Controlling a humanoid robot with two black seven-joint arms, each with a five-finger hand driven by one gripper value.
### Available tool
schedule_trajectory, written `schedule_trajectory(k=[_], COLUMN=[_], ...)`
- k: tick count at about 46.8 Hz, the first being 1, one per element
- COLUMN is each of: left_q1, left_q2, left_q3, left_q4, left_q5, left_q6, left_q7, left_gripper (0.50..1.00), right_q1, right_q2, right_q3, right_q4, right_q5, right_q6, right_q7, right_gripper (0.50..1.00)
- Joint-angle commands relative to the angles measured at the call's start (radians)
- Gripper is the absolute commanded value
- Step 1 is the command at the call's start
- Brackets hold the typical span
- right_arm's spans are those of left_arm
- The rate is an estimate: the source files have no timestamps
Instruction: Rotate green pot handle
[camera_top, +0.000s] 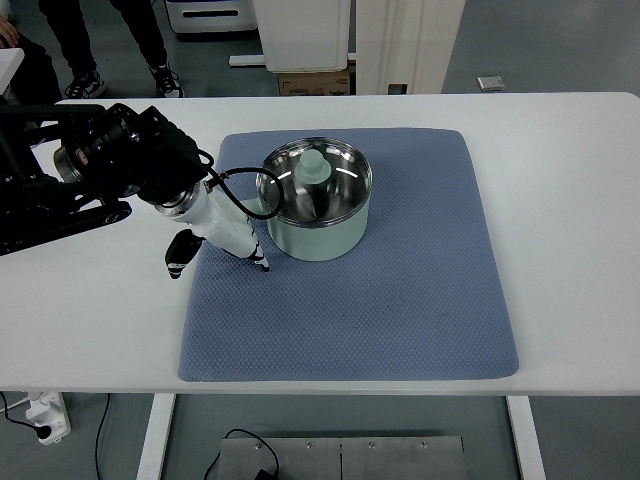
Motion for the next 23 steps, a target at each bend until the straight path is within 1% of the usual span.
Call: schedule_trajectory(k=[1, 2, 10, 23], left_q1=[0.000, 0.000, 0.005, 0.006], left_q2=[-0.001, -0.004, -0.012, -0.022], left_q3=[0.000, 0.000, 0.004, 0.009], left_q4=[0.003, 0.025, 0.051, 0.066], left_q5=[0.005, 0.017, 0.025, 0.047], left_q6=[0.000, 0.000, 0.000, 0.000], left_q7=[0.003, 0.012, 0.038, 0.041], left_gripper=[1.000, 1.000, 1.000, 1.000], right_q1=[0.000, 0.000, 0.000, 0.000], right_q2=[0.000, 0.000, 0.000, 0.000], right_q3=[0.000, 0.000, 0.000, 0.000], right_q4=[0.000, 0.000, -0.001, 0.000], right_q5=[0.000, 0.000, 0.000, 0.000], right_q6=[0.000, 0.000, 0.000, 0.000], right_q7=[0.000, 0.000, 0.000, 0.000], right_gripper=[1.000, 1.000, 1.000, 1.000])
